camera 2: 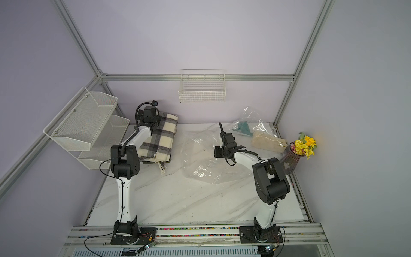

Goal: Take the scarf out of the vacuum bag
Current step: Place the scarf at the center of the board.

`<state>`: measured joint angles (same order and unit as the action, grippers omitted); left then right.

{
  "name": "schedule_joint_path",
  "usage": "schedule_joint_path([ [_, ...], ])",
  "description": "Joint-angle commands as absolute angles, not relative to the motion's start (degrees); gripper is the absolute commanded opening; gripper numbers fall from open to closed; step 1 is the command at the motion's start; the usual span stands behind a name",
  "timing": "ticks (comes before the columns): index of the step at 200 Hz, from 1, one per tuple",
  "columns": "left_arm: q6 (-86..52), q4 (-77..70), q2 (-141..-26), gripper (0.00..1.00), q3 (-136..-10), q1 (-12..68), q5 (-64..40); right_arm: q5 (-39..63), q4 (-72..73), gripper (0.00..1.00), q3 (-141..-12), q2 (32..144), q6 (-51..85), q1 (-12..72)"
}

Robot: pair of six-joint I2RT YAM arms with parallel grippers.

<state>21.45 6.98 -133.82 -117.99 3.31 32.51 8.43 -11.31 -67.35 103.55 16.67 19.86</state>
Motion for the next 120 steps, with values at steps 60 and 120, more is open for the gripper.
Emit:
schedule_joint_path([
  [60,-1.54,13.95,-116.89,1.00,-110.09,2.26,15.01,9.14,-10.12,0.00,-66.89,103.10,16.75,19.66],
  [120,-8.30,23.18,-131.38,1.00,-120.19,1.17,7.77,9.82,-10.27,0.00,-67.24,103.45,16.33,19.71],
])
